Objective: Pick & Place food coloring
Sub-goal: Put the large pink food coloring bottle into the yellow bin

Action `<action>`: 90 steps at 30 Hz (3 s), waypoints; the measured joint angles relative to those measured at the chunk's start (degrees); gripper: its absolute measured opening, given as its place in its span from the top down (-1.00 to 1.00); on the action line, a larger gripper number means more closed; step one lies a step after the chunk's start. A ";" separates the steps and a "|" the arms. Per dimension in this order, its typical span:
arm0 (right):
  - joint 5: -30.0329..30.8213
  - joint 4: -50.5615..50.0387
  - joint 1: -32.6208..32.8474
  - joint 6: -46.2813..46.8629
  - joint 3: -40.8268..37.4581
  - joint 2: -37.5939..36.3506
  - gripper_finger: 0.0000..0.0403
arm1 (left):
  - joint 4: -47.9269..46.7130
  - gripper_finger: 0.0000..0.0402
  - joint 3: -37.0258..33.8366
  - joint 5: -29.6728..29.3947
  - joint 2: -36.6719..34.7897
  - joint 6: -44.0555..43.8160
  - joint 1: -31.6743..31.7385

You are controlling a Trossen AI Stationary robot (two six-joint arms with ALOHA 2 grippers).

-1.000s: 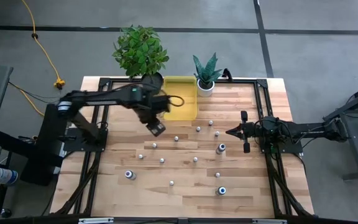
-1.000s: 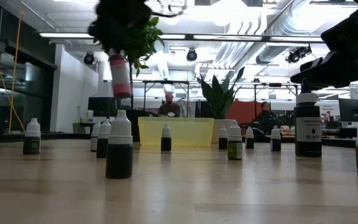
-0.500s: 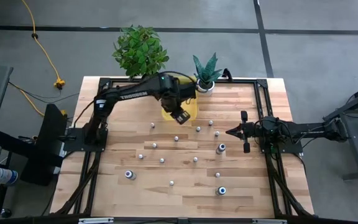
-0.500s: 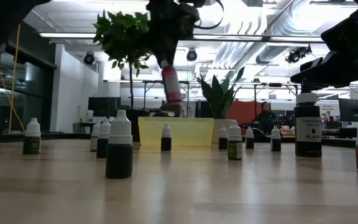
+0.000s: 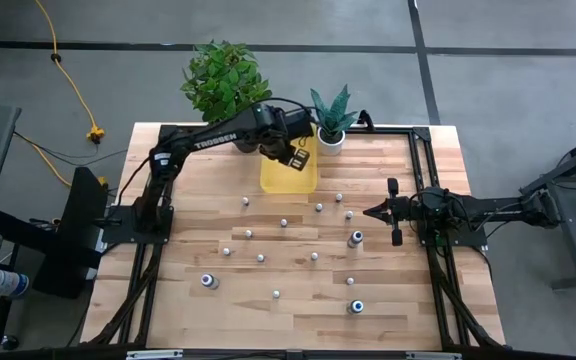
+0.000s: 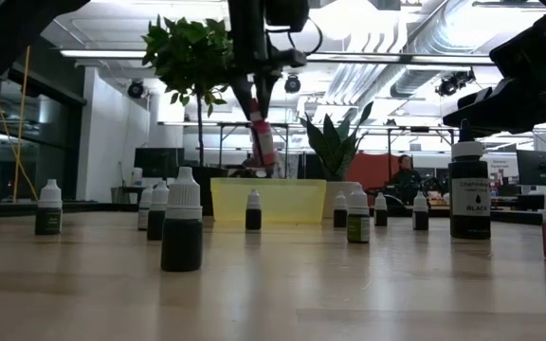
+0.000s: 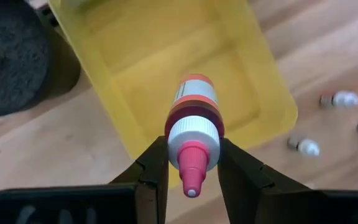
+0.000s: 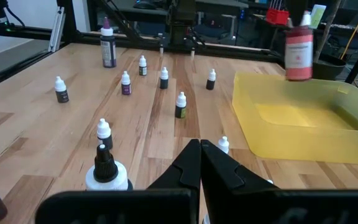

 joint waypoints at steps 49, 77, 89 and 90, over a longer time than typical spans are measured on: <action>0.00 0.00 0.01 -0.02 0.00 0.00 1.00 | 12.20 0.53 -6.02 3.81 8.14 1.45 10.83; -0.01 0.01 0.02 -0.02 0.00 0.00 1.00 | 5.63 0.40 -3.96 3.04 8.68 10.50 11.56; 0.00 0.01 0.01 -0.01 0.00 0.00 1.00 | 3.98 0.22 -3.96 2.08 8.63 11.52 11.32; 0.00 0.00 0.00 -0.02 0.00 0.00 1.00 | 4.02 0.22 -3.96 2.08 8.63 11.61 11.32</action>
